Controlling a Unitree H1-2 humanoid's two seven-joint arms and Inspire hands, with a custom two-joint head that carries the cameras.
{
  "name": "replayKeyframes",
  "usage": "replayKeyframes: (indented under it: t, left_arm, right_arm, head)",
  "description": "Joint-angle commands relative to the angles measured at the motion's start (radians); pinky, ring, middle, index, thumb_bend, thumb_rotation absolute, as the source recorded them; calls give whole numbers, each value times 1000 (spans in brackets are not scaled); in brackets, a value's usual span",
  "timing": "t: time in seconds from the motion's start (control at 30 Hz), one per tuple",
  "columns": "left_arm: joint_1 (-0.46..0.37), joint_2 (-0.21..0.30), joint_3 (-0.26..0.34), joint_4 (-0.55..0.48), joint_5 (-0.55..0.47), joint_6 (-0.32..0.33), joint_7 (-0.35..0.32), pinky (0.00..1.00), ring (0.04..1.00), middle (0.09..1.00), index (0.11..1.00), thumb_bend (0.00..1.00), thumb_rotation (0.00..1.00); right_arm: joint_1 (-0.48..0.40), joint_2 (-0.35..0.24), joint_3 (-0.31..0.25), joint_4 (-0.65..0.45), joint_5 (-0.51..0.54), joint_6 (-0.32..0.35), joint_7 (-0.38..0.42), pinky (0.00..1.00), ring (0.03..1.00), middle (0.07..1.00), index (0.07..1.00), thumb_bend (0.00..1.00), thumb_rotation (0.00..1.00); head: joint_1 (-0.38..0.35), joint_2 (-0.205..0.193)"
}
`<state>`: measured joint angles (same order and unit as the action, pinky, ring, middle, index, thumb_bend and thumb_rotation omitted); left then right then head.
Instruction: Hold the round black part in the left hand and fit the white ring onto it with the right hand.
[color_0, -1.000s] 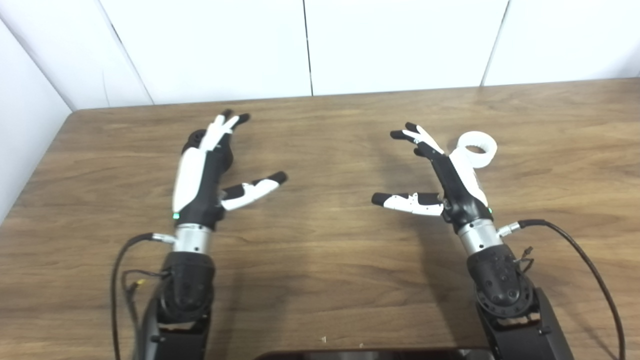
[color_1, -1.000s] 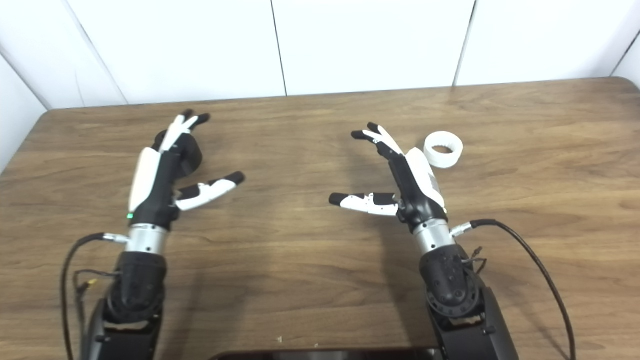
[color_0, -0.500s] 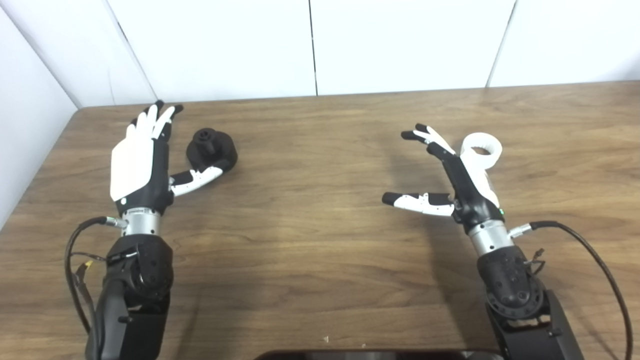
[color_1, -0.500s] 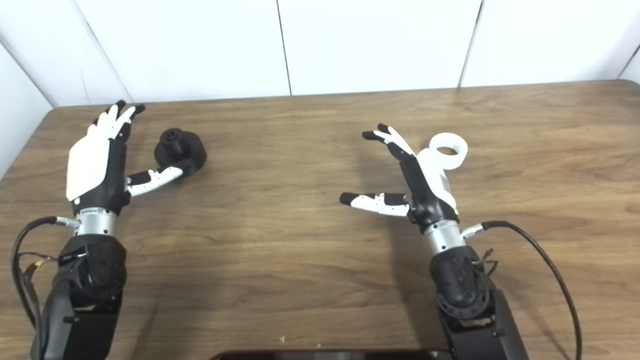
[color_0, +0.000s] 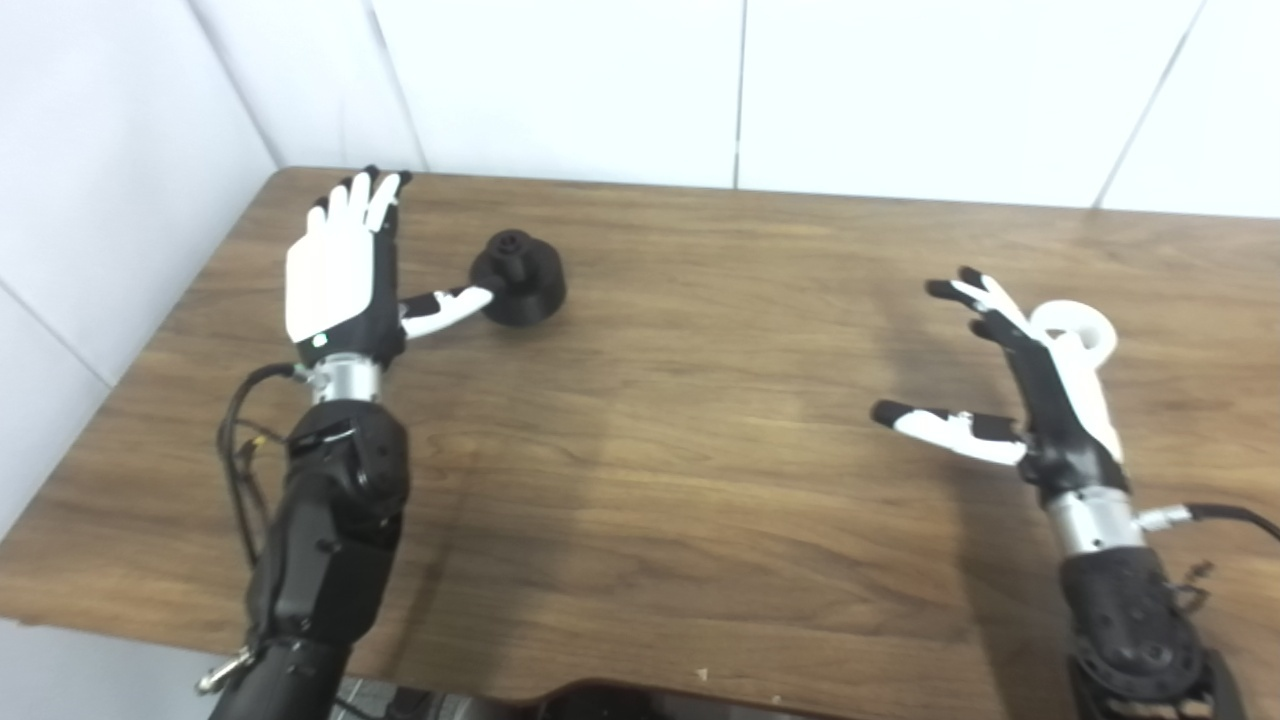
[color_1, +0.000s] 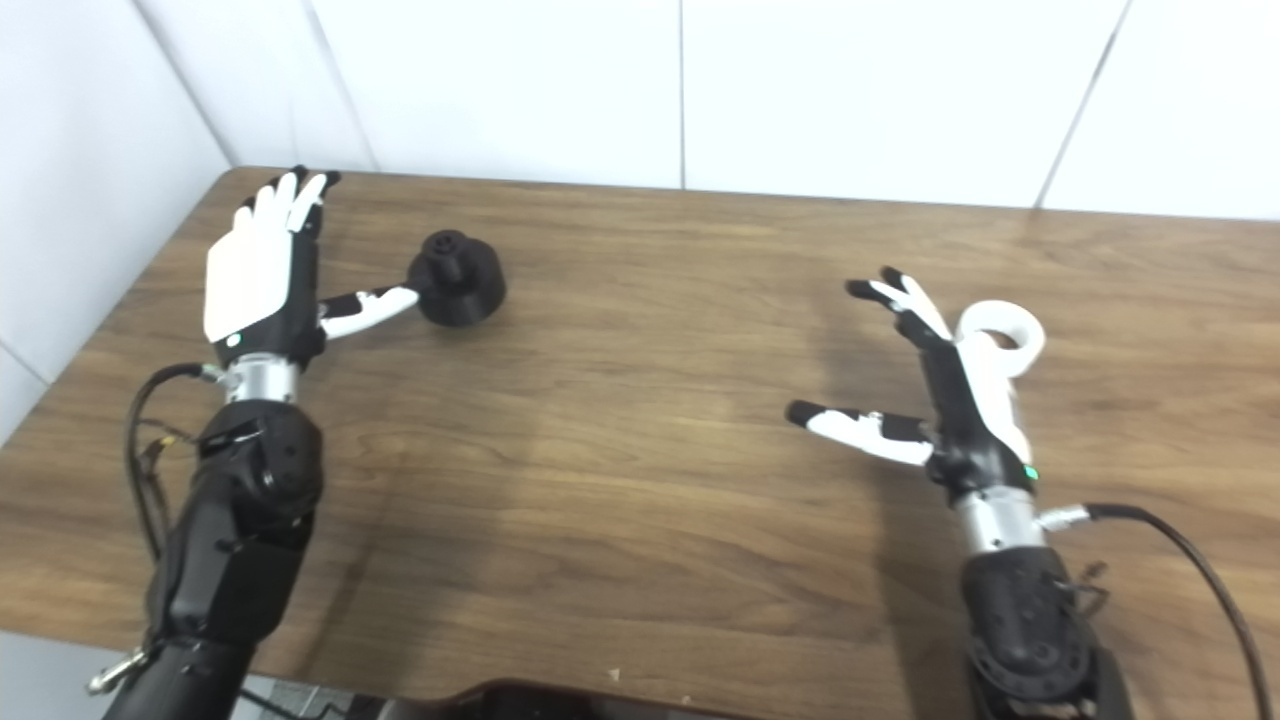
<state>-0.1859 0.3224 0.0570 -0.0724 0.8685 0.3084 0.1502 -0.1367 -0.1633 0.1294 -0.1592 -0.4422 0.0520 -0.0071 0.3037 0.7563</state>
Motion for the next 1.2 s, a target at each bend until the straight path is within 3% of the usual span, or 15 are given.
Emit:
replayKeyframes:
  t: [0.0, 0.13, 0.3, 0.47, 0.67, 1.17]
  left_arm:
    - [-42, 29, 12, -14, 4, 2, 32, 1000, 1000, 1000, 904, 1000, 547]
    - [-45, 36, 12, -5, -20, -8, 23, 1000, 1000, 1000, 887, 1000, 567]
    - [-65, 44, -1, -4, -97, -3, -61, 1000, 1000, 1000, 851, 1000, 573]
    - [-125, 73, -54, 55, -100, 13, -141, 1000, 1000, 1000, 854, 1000, 606]
    - [-198, 101, -118, 134, -78, 52, -190, 1000, 1000, 1000, 843, 1000, 635]
    - [-242, 112, -166, 260, -96, 25, -154, 1000, 1000, 1000, 837, 1000, 625]
  right_arm:
    - [-32, -3, -7, -8, 12, -62, -19, 850, 921, 931, 814, 879, 352]
    - [-35, -8, -14, 9, 13, -85, -23, 855, 921, 932, 816, 878, 366]
    - [-37, -16, -22, 15, 24, -87, -15, 882, 932, 938, 822, 869, 351]
    - [-39, -24, -29, 15, 47, -85, -7, 881, 935, 939, 827, 870, 335]
    - [-39, -37, -32, 17, 27, -101, -21, 872, 923, 927, 828, 877, 339]
    - [-38, -44, -40, 5, 30, -82, -12, 889, 940, 937, 834, 878, 350]
  head:
    - [9, -2]
    - [22, -7]
    - [39, -14]
    - [49, -21]
    - [50, -20]
    - [39, -18]
